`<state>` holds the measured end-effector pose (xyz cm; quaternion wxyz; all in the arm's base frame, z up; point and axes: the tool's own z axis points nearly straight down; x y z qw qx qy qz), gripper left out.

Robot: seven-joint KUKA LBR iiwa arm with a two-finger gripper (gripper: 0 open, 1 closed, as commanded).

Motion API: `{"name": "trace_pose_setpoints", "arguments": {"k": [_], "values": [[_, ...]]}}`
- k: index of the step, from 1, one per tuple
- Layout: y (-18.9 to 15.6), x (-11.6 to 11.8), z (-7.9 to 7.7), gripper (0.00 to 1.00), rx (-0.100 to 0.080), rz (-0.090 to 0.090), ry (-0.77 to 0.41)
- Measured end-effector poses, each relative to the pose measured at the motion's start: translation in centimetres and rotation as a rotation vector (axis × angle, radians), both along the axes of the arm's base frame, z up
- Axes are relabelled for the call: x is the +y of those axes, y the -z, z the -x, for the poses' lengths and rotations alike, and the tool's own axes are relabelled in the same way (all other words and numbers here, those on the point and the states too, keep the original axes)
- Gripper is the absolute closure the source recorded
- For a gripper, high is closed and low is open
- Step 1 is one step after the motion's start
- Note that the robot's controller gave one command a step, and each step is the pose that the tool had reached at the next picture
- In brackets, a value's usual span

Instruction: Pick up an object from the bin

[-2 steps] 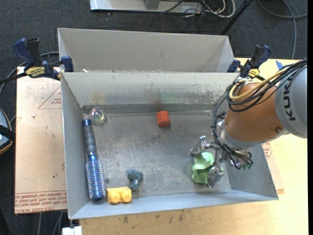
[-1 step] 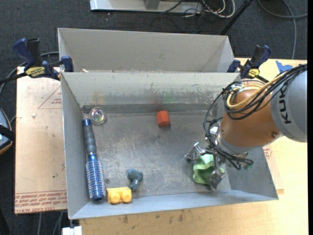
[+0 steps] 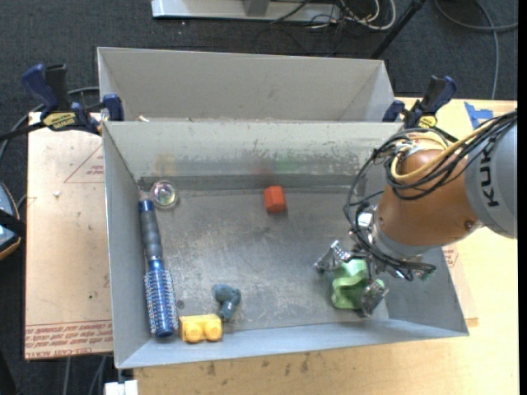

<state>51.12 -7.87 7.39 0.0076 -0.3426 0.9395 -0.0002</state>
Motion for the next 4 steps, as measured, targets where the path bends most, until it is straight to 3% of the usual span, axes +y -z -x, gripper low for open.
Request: {"name": "trace_pose_setpoints", "arguments": {"k": [1, 2, 4], "values": [[-0.1, -0.2, 0.0, 1.0, 0.005, 0.004, 0.001], [-3.9, -0.1, -0.1, 1.0, 0.009, 0.004, 0.004], [-7.4, 0.1, -0.3, 1.0, 0.01, 0.003, 0.008]]}}
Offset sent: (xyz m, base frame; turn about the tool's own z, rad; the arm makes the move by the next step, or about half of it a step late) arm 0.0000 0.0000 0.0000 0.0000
